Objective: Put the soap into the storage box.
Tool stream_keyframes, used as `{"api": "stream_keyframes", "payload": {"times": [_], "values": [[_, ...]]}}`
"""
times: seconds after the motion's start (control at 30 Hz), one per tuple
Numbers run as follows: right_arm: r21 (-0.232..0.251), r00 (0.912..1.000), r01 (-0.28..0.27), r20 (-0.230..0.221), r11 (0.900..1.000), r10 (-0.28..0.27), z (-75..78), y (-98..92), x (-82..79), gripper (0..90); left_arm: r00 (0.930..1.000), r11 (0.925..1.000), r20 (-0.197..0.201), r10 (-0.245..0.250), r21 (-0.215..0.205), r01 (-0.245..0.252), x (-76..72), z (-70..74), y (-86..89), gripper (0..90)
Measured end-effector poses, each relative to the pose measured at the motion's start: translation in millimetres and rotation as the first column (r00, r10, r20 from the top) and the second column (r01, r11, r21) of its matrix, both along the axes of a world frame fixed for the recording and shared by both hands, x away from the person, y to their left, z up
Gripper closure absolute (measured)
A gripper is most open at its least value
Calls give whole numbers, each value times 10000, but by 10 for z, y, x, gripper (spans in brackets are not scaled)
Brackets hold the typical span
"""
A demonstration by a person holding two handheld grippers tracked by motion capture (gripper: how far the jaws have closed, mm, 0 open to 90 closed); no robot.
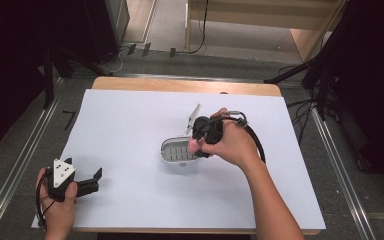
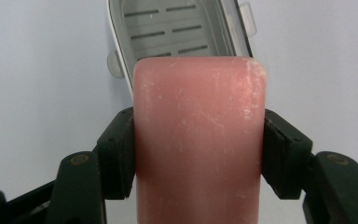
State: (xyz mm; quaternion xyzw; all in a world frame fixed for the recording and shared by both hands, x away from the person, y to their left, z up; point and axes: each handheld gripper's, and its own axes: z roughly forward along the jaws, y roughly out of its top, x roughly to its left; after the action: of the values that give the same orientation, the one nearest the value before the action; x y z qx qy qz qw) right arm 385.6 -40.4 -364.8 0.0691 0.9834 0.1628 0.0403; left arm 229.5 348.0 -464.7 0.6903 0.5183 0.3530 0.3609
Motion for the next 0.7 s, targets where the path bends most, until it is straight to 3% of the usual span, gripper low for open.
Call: {"api": "stream_keyframes", "payload": {"times": [0.13, 0.3, 0.5, 0.7], "values": [[126, 9997, -254, -28, 9996, 254, 27, 93, 25, 388, 9998, 10000, 210, -30, -78, 31, -22, 1, 9, 0], [5, 9983, -585, -78, 9983, 585, 23, 275, 15, 388, 9999, 10000, 141, -41, -25, 41, -20, 3, 5, 0], [116, 9967, -797, -149, 9967, 799, -8, 364, 15, 388, 9999, 9999, 65, -100, -79, 100, -9, 2, 10, 0], [-86, 9952, -955, -237, 9954, 952, -48, 454, 46, 388, 9999, 9999, -51, -153, -60, 153, 5, 1, 6, 0]]}}
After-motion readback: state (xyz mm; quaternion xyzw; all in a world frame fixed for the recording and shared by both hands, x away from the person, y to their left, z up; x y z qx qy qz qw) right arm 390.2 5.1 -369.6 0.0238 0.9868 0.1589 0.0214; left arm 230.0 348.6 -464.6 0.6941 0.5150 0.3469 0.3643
